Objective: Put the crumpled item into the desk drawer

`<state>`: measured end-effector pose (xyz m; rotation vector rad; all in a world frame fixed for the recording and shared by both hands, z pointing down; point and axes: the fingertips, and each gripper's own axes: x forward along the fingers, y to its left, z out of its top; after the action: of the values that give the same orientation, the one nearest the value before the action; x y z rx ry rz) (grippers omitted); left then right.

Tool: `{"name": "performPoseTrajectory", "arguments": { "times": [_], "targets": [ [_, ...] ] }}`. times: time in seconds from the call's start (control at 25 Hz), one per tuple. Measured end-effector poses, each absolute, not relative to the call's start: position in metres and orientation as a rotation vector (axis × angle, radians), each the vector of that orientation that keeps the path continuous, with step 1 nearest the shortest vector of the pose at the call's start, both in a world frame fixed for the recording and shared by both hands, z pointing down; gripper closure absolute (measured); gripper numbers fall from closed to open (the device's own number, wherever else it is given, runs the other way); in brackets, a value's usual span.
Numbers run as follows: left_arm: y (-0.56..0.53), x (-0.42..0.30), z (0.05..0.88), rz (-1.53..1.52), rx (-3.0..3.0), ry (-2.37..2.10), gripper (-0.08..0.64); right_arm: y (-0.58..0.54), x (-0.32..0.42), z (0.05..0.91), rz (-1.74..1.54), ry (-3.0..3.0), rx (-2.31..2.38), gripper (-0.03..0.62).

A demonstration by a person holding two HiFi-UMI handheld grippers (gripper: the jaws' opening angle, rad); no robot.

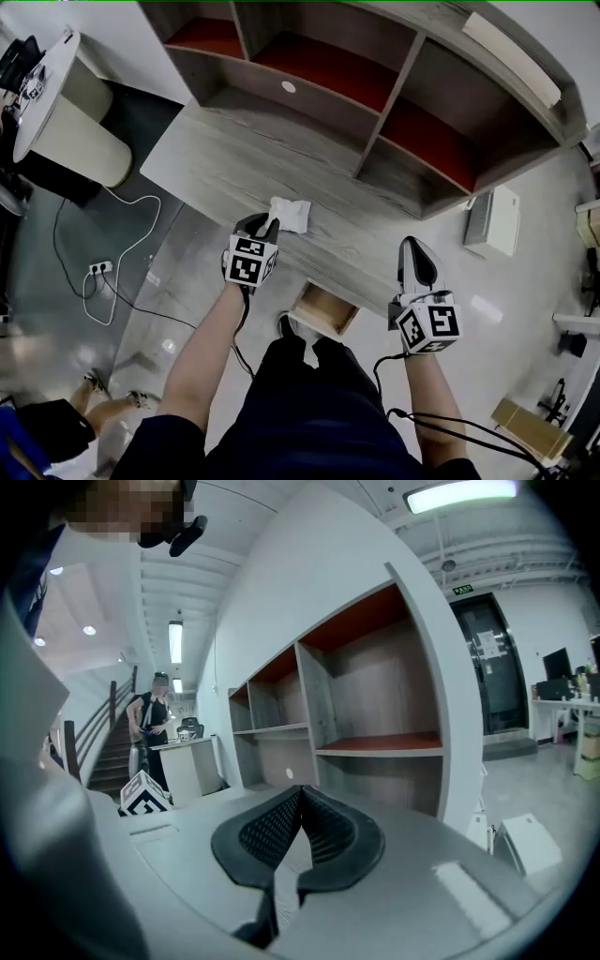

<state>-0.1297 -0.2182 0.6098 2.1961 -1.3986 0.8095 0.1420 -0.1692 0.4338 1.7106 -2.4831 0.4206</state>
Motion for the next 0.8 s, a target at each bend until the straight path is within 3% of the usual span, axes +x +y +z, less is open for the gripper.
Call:
{"name": "performPoseTrajectory", "arguments": {
  "times": [0.8],
  "targets": [
    [-0.244,-0.107,0.714,1.143,2.045,-1.215,0.503,-0.155,0.167,0.475,0.523,-2.361,1.790,0.586]
  ]
}}
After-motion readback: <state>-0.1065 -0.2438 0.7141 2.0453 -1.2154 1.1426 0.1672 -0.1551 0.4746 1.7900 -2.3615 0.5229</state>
